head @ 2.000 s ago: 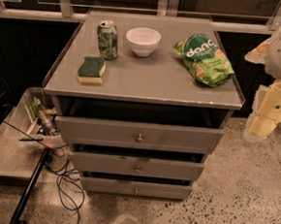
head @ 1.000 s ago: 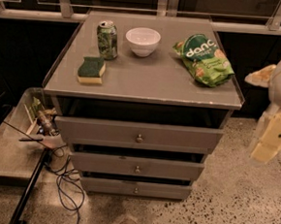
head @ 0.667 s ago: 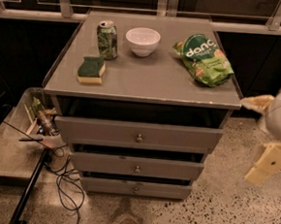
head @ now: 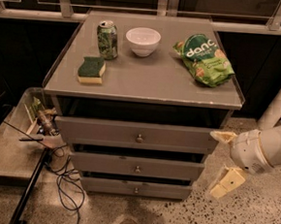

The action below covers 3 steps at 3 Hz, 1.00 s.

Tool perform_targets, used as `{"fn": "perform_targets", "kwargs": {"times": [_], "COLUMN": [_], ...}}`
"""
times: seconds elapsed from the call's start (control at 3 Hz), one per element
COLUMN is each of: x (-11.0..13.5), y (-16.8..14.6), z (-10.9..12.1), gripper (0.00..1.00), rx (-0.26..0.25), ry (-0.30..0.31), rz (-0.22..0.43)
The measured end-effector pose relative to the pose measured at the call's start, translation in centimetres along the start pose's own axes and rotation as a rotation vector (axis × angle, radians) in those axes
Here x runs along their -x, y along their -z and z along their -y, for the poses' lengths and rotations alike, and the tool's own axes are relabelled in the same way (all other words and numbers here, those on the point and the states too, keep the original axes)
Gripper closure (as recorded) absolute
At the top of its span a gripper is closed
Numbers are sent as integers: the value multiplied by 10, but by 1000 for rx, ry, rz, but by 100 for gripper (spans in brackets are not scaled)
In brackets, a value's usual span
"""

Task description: Open bottom drawer

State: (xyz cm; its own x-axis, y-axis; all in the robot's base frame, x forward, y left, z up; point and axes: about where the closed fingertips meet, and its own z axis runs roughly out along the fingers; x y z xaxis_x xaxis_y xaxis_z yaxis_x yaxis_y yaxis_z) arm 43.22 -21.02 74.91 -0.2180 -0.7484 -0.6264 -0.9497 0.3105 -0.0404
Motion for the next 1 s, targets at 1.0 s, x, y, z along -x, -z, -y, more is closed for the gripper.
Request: {"fn": "perform_targets", "kwargs": {"times": [1.0], "x": [-18], "y": [-29], "z": [1], "gripper": [0], "rx": [29], "ry": [-43], "rz": [13]}}
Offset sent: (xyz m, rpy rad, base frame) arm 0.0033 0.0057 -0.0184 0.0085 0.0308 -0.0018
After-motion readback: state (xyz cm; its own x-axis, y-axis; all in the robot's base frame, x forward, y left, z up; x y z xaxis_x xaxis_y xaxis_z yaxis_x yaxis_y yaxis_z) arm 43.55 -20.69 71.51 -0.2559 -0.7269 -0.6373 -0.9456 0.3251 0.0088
